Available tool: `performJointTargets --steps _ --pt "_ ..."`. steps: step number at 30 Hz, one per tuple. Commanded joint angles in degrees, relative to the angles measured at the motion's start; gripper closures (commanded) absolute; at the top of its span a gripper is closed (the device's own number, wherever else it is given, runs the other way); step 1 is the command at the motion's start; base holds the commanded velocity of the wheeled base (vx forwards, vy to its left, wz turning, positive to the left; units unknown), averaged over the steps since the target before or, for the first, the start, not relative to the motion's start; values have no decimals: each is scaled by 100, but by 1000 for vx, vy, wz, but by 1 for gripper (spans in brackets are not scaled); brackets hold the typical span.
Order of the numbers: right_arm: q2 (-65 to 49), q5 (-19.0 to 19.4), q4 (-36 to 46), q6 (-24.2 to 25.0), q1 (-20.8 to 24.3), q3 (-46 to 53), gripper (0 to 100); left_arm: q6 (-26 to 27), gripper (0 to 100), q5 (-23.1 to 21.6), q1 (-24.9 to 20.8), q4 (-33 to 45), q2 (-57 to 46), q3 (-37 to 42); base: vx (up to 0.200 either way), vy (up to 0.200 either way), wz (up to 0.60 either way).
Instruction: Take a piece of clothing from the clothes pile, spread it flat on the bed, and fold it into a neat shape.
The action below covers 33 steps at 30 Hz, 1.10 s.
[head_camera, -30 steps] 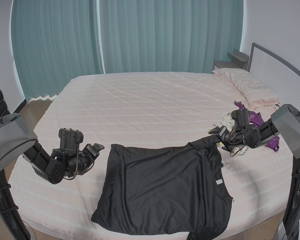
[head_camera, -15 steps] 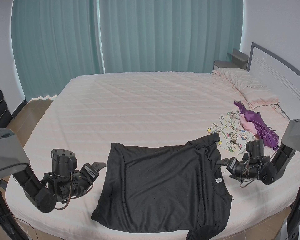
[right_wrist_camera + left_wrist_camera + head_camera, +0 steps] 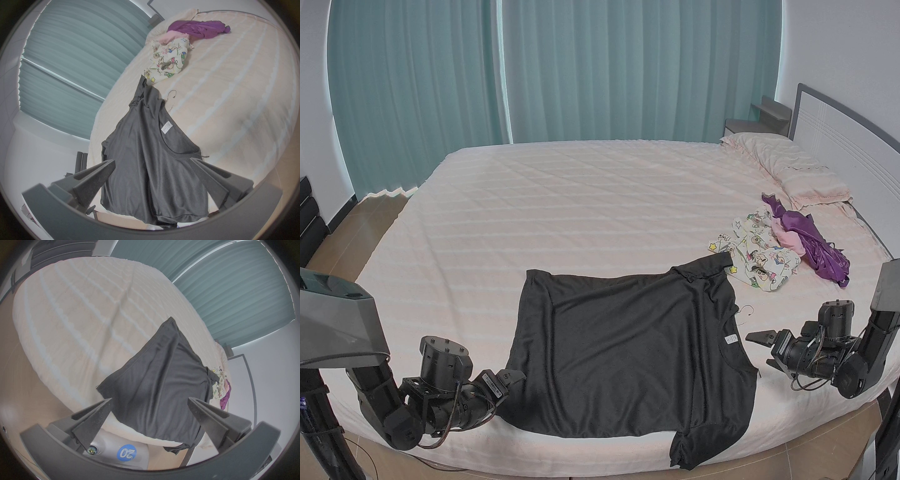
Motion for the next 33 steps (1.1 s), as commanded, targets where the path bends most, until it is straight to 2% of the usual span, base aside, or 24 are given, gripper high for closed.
performJointTargets --steps 1,6,11,21,23,26,32,33 --pt "529 -1 -721 -1 18 436 0 48 0 52 10 -83 547 25 0 0 0" --pt "634 -9 -862 -1 27 471 0 84 0 123 36 -180 785 -63 0 0 0" --pt "617 -27 -870 -1 27 453 0 426 0 334 36 -461 1057 -89 0 0 0" --pt "582 -27 -879 -1 35 427 0 620 0 492 1 -461 1233 -186 0 0 0" --pt "573 -27 -879 -1 35 436 0 804 0 870 -8 -461 1496 -344 0 0 0" --pt "590 -27 -879 -1 44 427 0 1059 0 1213 -16 -487 1734 -406 0 0 0" --pt "582 -27 -879 -10 44 427 0 1156 0 1274 -16 -487 1786 -450 0 0 0" --pt "582 -27 -879 -10 44 418 0 1156 100 1283 -16 -487 1778 -450 0 0 0"
